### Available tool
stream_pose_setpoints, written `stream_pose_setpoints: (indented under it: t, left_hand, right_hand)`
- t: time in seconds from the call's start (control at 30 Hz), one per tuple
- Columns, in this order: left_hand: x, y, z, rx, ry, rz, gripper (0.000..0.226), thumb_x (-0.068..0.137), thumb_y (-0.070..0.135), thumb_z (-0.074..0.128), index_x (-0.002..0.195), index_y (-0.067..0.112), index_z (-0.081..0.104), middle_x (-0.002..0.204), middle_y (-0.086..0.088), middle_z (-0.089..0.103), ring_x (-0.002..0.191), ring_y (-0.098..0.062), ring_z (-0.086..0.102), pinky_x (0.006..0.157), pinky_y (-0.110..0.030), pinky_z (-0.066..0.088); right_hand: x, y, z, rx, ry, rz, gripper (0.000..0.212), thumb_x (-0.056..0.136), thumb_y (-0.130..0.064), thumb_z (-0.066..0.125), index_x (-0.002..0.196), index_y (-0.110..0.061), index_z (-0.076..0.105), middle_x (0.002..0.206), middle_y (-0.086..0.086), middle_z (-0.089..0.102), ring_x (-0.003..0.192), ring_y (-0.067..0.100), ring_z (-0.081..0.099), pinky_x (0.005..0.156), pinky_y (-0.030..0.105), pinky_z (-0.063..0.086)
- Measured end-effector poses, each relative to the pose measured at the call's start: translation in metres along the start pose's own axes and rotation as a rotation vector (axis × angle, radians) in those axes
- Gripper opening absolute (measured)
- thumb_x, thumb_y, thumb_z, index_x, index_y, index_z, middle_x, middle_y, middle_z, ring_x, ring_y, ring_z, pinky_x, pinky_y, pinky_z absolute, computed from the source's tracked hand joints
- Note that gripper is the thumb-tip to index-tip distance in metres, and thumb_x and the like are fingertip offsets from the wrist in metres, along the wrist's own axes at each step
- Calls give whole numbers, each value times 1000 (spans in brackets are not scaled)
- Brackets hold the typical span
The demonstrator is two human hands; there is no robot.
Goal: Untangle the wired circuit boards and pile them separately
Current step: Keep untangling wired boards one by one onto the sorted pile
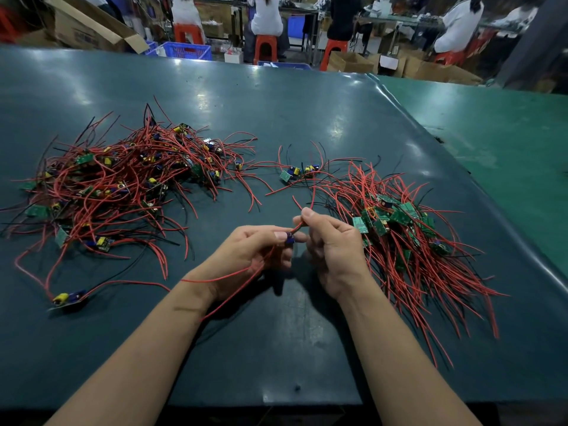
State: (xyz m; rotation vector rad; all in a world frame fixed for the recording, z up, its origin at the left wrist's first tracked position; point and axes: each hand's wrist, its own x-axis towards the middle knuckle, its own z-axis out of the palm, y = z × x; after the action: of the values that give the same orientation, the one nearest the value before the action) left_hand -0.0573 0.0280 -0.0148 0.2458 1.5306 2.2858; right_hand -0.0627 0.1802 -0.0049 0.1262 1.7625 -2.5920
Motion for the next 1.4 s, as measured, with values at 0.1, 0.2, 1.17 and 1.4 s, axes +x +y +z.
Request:
stream_pose_setpoints:
  t: [0.1, 0.2, 1.17, 1.4]
  left_hand:
    - [0, 1, 1, -3, -3, -7, 27, 81, 14, 56, 92, 3, 78, 66, -6, 62, 62, -12, 58, 60, -23, 51]
    - [-2, 2, 2, 7, -16, -7, 28, 78, 14, 54, 87, 3, 79, 61, -5, 57, 57, -13, 55, 56, -22, 49]
    - [-13, 5, 10, 232, 41, 9, 24, 80, 29, 66, 73, 9, 78, 57, -3, 59, 51, -10, 55, 51, -16, 43]
    - [-16, 7, 11, 238, 29, -4, 25, 80, 27, 63, 72, 9, 78, 57, -5, 59, 51, -11, 54, 51, -17, 42]
  right_hand:
    - [2, -1, 1, 92, 46, 24, 25, 93, -14, 62, 70, -10, 73, 40, -7, 28, 33, 5, 19, 39, 16, 15]
    - [7, -5, -3, 221, 118, 14, 20, 94, -8, 58, 77, -4, 68, 43, -7, 32, 32, 3, 22, 33, 14, 18]
    - [7, -21, -10, 490, 130, 245, 23, 98, -22, 56, 77, -13, 60, 51, -5, 59, 34, 1, 46, 33, 10, 32]
    - [7, -17, -11, 199, 241, -83, 9, 97, -4, 55, 98, -12, 52, 53, 8, 65, 36, 9, 51, 34, 15, 36]
